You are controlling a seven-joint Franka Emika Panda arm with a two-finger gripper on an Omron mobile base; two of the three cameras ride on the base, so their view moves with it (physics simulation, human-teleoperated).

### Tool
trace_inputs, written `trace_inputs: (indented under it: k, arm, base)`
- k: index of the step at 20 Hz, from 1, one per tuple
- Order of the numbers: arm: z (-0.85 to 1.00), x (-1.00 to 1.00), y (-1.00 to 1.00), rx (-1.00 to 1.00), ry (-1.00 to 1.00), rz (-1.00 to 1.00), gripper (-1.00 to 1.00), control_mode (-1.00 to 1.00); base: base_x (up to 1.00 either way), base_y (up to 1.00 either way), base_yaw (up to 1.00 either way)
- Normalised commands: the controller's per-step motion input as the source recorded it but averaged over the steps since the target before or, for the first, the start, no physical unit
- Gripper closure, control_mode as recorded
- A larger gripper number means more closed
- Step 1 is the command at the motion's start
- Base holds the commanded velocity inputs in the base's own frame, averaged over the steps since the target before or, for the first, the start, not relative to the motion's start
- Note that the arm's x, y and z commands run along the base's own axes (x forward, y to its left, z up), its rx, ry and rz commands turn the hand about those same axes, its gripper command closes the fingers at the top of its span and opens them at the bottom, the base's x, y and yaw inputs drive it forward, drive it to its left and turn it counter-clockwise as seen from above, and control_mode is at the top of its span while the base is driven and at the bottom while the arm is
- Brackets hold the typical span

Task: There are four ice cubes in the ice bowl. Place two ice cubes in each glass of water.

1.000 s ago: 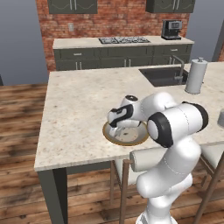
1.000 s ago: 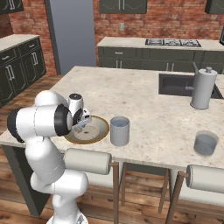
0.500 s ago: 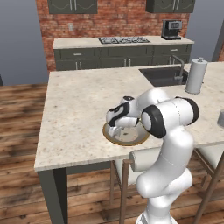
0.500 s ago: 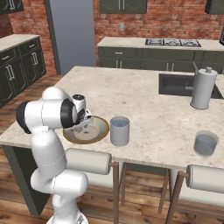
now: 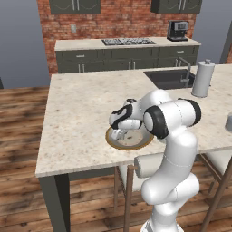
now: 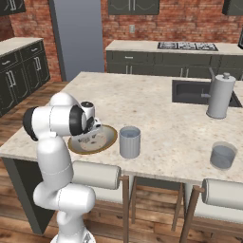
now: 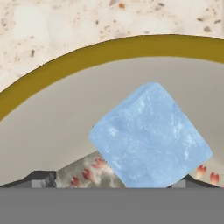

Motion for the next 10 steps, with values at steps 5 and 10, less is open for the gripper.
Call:
trace_inputs:
  k: [5,10]
  arm:
    - [-0.19,0.00,0.03,-0.02,0.00,0.00,1.00,-1.00]
    - [0.00,-0.02,0.00,0.00,0.00,0.00,1.00,-1.00]
  base:
    - [0.00,0.00,0.00]
    - [0.00,0.00,0.00]
